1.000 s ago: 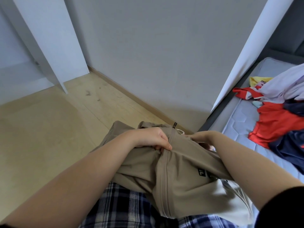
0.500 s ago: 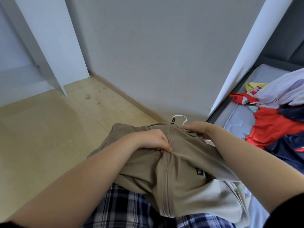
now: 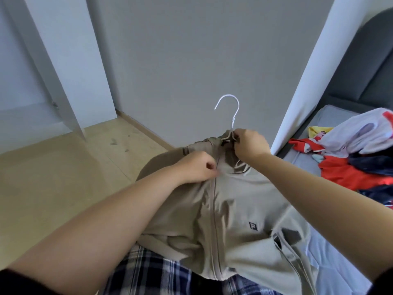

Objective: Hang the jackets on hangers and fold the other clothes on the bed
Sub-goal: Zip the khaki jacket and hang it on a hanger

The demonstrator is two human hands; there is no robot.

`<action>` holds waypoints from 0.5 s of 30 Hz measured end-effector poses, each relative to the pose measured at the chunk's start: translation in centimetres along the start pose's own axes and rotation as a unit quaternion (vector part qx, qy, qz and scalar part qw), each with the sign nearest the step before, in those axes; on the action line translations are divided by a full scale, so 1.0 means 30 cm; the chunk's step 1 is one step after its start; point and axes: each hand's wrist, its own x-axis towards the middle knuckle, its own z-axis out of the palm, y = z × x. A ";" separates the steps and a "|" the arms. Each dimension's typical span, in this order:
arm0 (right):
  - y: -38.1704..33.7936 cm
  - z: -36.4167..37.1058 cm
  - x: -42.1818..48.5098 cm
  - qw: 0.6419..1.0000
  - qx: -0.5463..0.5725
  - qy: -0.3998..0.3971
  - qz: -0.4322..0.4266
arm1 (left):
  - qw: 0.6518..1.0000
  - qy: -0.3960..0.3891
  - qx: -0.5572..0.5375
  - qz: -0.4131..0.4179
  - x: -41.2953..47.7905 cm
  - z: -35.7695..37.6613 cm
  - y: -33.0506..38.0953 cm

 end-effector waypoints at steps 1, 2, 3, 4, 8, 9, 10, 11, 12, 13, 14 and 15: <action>-0.006 -0.028 0.004 1.000 0.015 0.016 -0.003 | 0.992 0.121 0.018 0.021 0.009 -0.035 0.004; -0.010 -0.055 0.006 0.999 0.030 0.035 -0.008 | 0.969 0.242 0.040 0.039 0.016 -0.074 0.009; -0.015 -0.083 0.004 0.997 0.046 0.057 -0.014 | 0.942 0.327 0.057 0.050 0.024 -0.115 0.016; -0.020 -0.110 0.002 0.994 0.060 0.084 -0.022 | 0.929 0.360 0.065 0.055 0.039 -0.155 0.021; -0.043 -0.226 0.024 0.981 0.071 0.175 -0.044 | 0.974 0.190 0.119 -0.013 0.124 -0.278 0.030; -0.050 -0.256 0.041 0.979 0.062 0.186 -0.047 | 0.979 0.163 0.122 -0.030 0.149 -0.310 0.037; -0.058 -0.286 0.063 0.977 0.057 0.198 -0.052 | 0.980 0.152 0.120 -0.041 0.176 -0.345 0.049; -0.065 -0.318 0.088 0.974 0.059 0.211 -0.057 | 0.981 0.147 0.121 -0.046 0.204 -0.386 0.065; -0.071 -0.351 0.119 0.970 0.067 0.224 -0.062 | 0.981 0.148 0.120 -0.046 0.232 -0.430 0.085; -0.077 -0.386 0.156 0.967 0.077 0.233 -0.066 | 0.980 0.158 0.114 -0.045 0.259 -0.477 0.107; -0.084 -0.424 0.198 0.963 0.091 0.244 -0.069 | 0.977 0.183 0.102 -0.043 0.285 -0.524 0.127; -0.094 -0.466 0.245 0.958 0.109 0.256 -0.073 | 0.971 0.217 0.089 -0.042 0.308 -0.572 0.145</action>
